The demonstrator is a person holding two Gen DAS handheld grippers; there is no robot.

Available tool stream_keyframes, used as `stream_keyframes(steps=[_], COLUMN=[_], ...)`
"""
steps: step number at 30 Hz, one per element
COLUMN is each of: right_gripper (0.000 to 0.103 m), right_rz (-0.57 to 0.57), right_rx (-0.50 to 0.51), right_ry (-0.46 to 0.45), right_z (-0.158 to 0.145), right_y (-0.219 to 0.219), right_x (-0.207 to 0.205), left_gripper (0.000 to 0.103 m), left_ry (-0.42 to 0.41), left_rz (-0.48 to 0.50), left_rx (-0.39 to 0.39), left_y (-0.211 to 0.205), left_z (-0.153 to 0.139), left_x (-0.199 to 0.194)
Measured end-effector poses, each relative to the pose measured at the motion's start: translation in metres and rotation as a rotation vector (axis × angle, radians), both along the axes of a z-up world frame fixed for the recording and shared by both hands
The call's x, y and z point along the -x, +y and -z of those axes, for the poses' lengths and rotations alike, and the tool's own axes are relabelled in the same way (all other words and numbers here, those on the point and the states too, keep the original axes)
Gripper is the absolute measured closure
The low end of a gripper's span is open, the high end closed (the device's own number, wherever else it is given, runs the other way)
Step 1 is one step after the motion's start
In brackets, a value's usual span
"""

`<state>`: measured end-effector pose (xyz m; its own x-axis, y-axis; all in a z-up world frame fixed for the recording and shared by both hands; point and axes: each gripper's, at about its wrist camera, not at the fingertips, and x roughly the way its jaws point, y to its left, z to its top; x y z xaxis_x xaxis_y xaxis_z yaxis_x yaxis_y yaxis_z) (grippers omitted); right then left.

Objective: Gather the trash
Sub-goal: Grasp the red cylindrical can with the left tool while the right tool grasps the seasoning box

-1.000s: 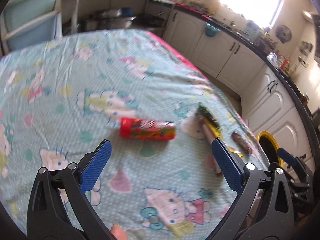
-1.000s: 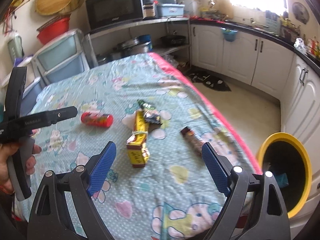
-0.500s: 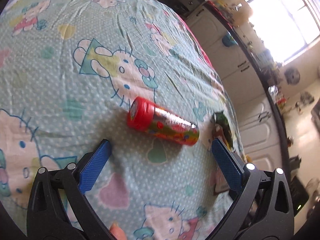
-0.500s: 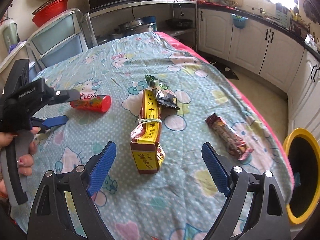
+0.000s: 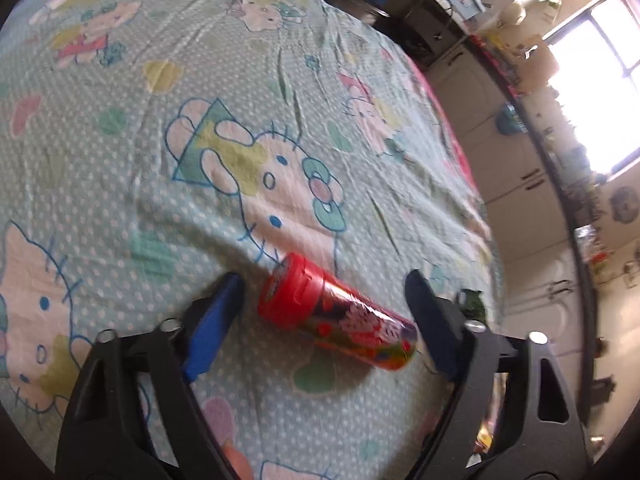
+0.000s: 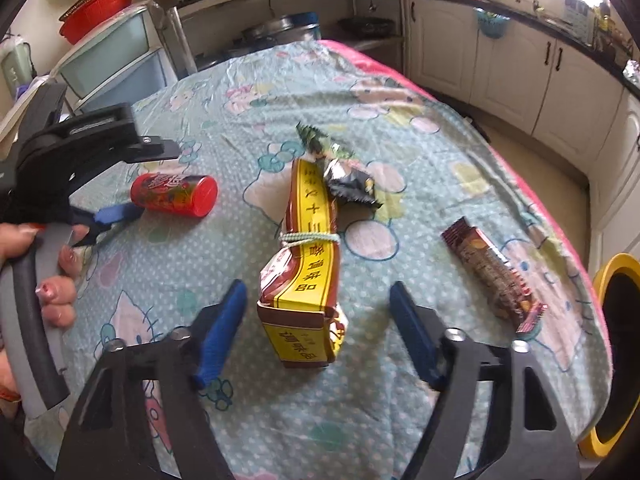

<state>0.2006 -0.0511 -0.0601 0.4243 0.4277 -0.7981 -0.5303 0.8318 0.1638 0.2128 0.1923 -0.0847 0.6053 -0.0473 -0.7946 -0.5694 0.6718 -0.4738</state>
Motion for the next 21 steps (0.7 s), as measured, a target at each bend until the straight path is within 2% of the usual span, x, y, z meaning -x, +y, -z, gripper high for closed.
stream_keyframes(steps=[1,2,4,8,9,11,14,21], right_gripper=[0.05,0.057,0.067,0.068,0.069,0.069,0.069,0.069], right_rz=[-0.005,-0.007,-0.02,-0.05,-0.054,-0.063,-0.075,-0.075], right_rx=[0.001,-0.001,-0.023,-0.031,-0.029,-0.035,-0.037,-0.035], right_ry=[0.006,0.007,0.017,0.005,0.001,0.0,-0.014,-0.046], right_z=[0.001,0.001,0.0,-0.005,-0.006,-0.007,-0.01,-0.017], right_y=[0.0,0.0,-0.003,-0.008,-0.009,-0.012,-0.017,-0.029], right_x=[-0.001,0.0,0.001,0.01,0.012,0.016,0.021,0.032], left_gripper=[0.049,0.059,0.067,0.074,0.083,0.091,0.098,0.099], left_ry=[0.02,0.027,0.021,-0.003,-0.01,-0.035,-0.066,-0.092], left_rz=[-0.016,-0.026,-0.028,-0.02,-0.018,-0.017,0.013,0.107], left_rx=[-0.025,-0.035,-0.032,-0.002,0.012,0.036,0.078,0.117], left_y=[-0.001,0.0,0.002,0.009,0.011,0.016,0.018,0.01], left_z=[-0.001,-0.001,0.0,-0.001,0.0,-0.002,-0.003,0.0], left_x=[0.0,0.002,0.006,0.021,0.025,0.027,0.035,0.055])
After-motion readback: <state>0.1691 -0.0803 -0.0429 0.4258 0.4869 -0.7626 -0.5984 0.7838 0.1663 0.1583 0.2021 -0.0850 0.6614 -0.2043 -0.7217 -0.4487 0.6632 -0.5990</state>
